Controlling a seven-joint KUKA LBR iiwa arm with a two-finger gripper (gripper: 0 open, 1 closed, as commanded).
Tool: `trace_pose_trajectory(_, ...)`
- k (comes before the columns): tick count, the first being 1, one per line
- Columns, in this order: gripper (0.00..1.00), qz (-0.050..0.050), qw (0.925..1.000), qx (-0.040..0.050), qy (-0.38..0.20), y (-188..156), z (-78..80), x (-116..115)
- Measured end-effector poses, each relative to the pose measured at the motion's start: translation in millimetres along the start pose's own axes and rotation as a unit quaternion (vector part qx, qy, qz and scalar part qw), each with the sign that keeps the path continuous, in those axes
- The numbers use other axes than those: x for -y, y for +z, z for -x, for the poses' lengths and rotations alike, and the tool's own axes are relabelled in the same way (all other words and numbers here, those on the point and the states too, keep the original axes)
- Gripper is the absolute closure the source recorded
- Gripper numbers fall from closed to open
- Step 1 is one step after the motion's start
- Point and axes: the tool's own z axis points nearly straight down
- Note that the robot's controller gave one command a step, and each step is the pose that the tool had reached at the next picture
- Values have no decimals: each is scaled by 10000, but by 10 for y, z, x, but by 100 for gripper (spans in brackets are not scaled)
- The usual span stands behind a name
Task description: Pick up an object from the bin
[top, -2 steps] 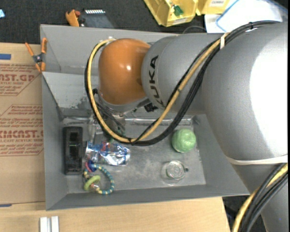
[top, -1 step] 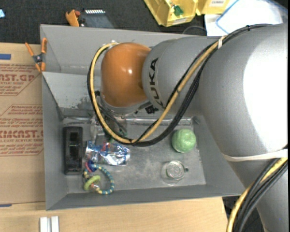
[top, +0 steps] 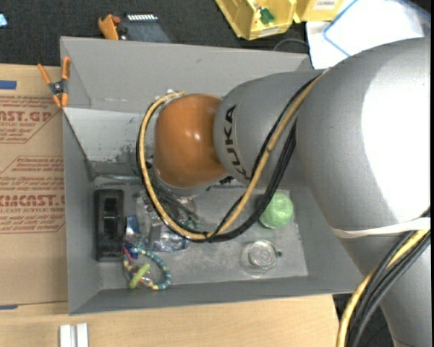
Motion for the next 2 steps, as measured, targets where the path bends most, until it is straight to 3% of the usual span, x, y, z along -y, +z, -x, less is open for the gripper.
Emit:
trace_pose_trajectory(1, 0, -1, 9992, -30, 405, -24, 40, 7)
trace_pose_trajectory(2, 0, -5, 9983, -29, 581, -92, 116, 24)
